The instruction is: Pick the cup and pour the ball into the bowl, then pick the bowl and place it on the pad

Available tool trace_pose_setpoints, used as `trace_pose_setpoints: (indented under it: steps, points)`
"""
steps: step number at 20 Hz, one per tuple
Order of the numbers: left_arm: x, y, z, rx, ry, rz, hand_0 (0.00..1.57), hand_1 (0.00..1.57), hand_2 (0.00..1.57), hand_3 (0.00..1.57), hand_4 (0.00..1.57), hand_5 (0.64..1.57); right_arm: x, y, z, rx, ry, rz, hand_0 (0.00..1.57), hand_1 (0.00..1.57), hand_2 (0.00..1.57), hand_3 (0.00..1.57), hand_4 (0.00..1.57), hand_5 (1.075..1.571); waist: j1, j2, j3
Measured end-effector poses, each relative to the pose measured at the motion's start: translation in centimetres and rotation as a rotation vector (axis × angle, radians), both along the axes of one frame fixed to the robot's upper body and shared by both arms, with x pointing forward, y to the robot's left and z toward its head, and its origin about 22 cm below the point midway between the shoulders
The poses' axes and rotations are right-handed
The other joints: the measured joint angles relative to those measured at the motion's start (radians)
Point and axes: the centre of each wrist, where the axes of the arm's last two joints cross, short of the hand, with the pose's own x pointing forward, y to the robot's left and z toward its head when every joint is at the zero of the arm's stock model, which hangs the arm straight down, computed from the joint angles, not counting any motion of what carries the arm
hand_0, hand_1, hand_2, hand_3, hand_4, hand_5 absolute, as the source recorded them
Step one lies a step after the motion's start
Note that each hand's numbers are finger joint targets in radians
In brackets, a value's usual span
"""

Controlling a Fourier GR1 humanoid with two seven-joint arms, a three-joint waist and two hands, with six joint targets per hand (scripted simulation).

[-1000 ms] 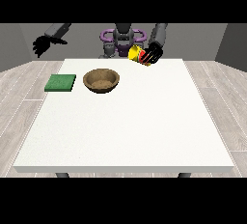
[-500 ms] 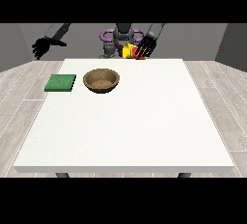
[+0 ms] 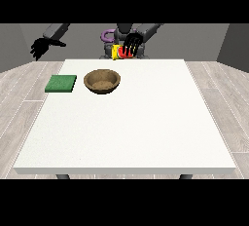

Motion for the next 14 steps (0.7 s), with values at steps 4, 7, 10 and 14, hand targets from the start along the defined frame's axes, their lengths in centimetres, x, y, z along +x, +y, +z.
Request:
trace_pose_setpoints:
  steps: [4, 7, 10, 14]
  points:
    - [-0.3, -1.5, 0.9, 0.1, -0.045, -0.012, 0.43, 0.43, 1.57, 1.57, 0.9, 1.571, 2.4, 1.8, 1.0, -0.016, -0.006, 0.018, 0.0, 0.0, 0.0, 0.34, 0.0, 1.525, -0.009, 0.016, -0.0005]
    - [-0.7, -2.4, 1.0, 0.175, -0.088, -0.018, 0.28, 0.28, 1.57, 1.57, 0.86, 1.57, 3.4, 2.7, 1.3, -0.022, -0.018, 0.03, 0.0, 0.0, 0.0, 0.3, 0.0, 1.528, -0.015, 0.031, -0.0006]
    - [-1.4, -3.5, 1.5, 0.248, -0.111, -0.024, 0.0, 0.0, 1.57, 1.57, 0.88, 1.556, 4.6, 3.8, 1.8, -0.015, -0.029, 0.058, 0.0, 0.0, 0.0, 0.22, 0.0, 1.527, -0.041, 0.045, -0.0005]
    - [-1.9, -3.8, 0.4, 0.364, -0.127, -0.051, 0.0, 0.0, 1.57, 1.57, 1.16, 1.452, 5.8, 4.9, 2.5, -0.001, -0.048, 0.082, 0.0, 0.0, 0.0, 0.22, 0.0, 1.522, -0.067, 0.068, -0.0005]
